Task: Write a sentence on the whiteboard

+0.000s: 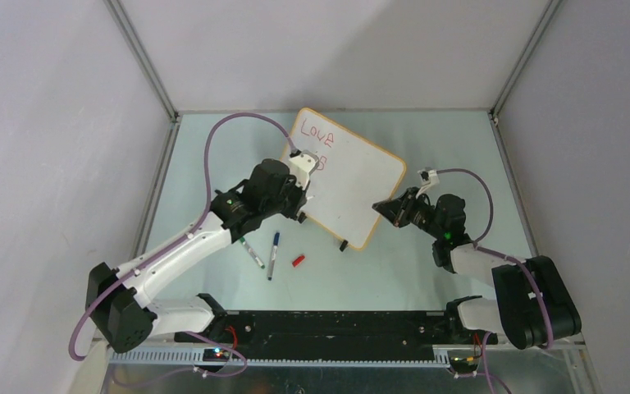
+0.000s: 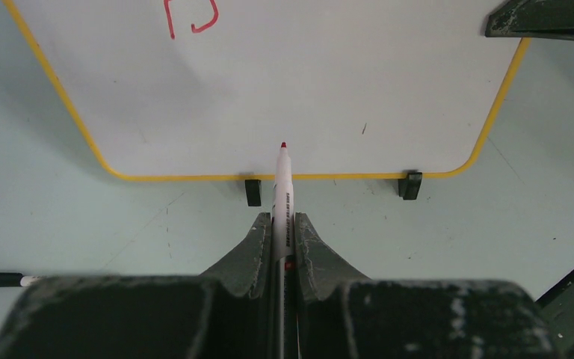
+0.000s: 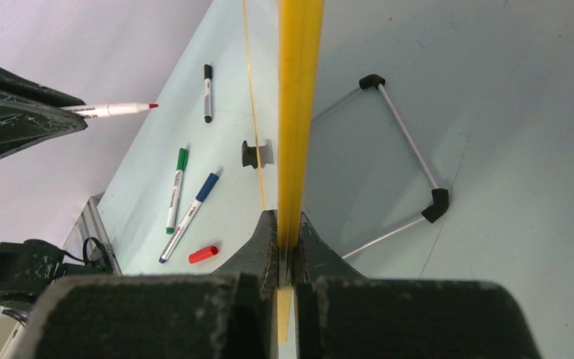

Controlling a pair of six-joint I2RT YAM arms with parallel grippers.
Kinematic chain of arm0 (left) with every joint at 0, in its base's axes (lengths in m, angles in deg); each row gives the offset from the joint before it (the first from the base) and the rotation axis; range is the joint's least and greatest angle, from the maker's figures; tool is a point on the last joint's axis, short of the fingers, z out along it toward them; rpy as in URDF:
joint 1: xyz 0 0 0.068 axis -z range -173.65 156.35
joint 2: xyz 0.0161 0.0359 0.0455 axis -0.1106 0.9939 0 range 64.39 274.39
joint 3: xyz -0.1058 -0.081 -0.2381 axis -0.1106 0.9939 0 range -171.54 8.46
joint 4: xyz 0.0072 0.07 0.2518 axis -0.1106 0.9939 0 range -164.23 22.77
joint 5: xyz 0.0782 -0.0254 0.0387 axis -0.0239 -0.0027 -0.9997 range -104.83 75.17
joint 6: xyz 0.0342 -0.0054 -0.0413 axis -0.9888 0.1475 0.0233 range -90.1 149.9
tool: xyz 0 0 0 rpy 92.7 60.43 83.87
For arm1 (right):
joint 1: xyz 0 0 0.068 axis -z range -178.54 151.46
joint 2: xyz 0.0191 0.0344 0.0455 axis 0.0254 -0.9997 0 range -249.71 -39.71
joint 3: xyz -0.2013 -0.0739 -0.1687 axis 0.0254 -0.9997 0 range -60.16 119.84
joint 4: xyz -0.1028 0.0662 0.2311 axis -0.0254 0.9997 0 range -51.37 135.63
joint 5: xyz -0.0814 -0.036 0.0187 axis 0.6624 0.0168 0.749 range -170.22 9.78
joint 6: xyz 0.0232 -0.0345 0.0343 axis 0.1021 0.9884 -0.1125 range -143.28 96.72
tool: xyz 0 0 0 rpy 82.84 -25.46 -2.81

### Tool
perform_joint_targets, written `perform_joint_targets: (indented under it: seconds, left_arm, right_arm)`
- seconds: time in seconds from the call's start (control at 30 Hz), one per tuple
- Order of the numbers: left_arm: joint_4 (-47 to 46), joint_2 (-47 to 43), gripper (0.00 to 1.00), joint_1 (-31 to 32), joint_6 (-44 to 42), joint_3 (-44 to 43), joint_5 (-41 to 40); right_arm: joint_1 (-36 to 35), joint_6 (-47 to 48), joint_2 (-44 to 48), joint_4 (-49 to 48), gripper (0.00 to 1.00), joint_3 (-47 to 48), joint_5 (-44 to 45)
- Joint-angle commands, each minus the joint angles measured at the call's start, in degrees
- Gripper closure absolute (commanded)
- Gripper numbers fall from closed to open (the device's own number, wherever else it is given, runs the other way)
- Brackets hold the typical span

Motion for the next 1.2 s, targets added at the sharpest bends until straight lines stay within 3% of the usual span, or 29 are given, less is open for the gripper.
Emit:
perform_joint_targets:
  seconds: [0.0,0.43,0.93,1.07,1.17]
  left_arm:
    - [-2.23,-0.27,1.00,0.58,-2.27,0.44,0.66]
    - [-12.28,3.10,1.00,0.62,5.74,3.12,6.28]
    - [-2.95,2.07,1.00,0.63,0.37,-8.44,-4.36]
    - [-5.98,1.12,1.00,0.33,-3.49,-5.94,-9.98]
    - [-9.93,-0.53,1.00,-0.93,-3.07,-2.19,-7.16]
  right_arm:
    - [1.50,4.09,0.27,1.37,1.00,-0.10,8.62]
    - [1.51,3.18,-0.11,0.70,1.00,-0.11,6.10]
    - [1.52,2.84,0.14,0.12,1.00,-0.44,5.39]
    - [1.70,3.10,0.16,-0.07,1.00,-0.46,5.78]
    - [1.95,3.21,0.26,-0.16,1.00,-0.37,6.09]
